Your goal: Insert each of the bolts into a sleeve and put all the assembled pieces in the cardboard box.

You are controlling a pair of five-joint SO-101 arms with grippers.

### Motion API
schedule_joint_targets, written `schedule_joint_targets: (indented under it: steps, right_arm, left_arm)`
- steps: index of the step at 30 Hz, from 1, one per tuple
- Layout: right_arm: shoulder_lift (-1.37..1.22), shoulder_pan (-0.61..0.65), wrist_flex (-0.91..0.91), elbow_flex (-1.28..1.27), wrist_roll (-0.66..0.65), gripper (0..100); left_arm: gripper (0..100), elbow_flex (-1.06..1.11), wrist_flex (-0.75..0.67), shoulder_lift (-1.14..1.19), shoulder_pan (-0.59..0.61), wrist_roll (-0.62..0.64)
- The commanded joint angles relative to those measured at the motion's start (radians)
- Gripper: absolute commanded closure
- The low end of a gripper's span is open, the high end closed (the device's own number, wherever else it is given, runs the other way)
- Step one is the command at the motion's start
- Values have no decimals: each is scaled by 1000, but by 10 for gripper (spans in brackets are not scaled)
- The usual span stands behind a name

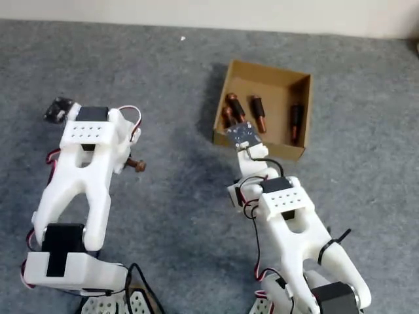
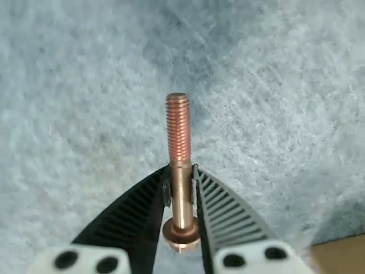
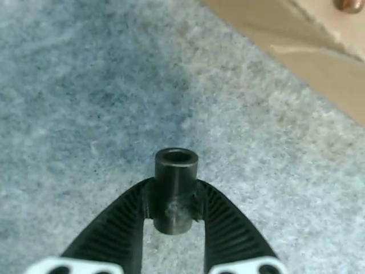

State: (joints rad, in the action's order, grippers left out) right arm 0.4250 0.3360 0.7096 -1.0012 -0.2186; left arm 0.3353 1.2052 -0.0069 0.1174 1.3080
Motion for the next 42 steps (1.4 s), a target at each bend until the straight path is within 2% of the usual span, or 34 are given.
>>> schedule_joint_targets:
  steps: [1,4,11,17,19,23,26,28,35,38,42]
  right_arm:
    - [39,-12,-21,4,6,994]
    - [39,-12,-21,4,6,994]
    - [39,-12,-21,4,6,994]
    - [39,-12,-21,4,6,994]
    - [39,-12,-21,4,6,994]
    - [39,-13,-21,4,6,994]
    - [39,-13,-21,4,6,994]
    - [39,-13,-21,4,6,994]
    - [39,-13,-21,4,6,994]
    - [39,-13,-21,4,6,994]
    - [39,-13,-21,4,6,994]
  left_arm:
    - [995,-5,12,-10,-42,89]
    - [973,-5,14,-8,-42,97]
    - [704,-4,14,-8,-47,97]
    - [681,-2,23,-15,-39,87]
    - [681,-4,49,-19,-38,21]
    - [681,-38,144,-28,-36,-295]
    - [681,-59,241,-58,-35,-594]
    - [681,-58,258,-79,-35,-804]
    - [681,-59,252,-93,19,-1333]
    - [681,-59,181,-96,62,-1587]
    - [681,-56,118,-91,79,-1861]
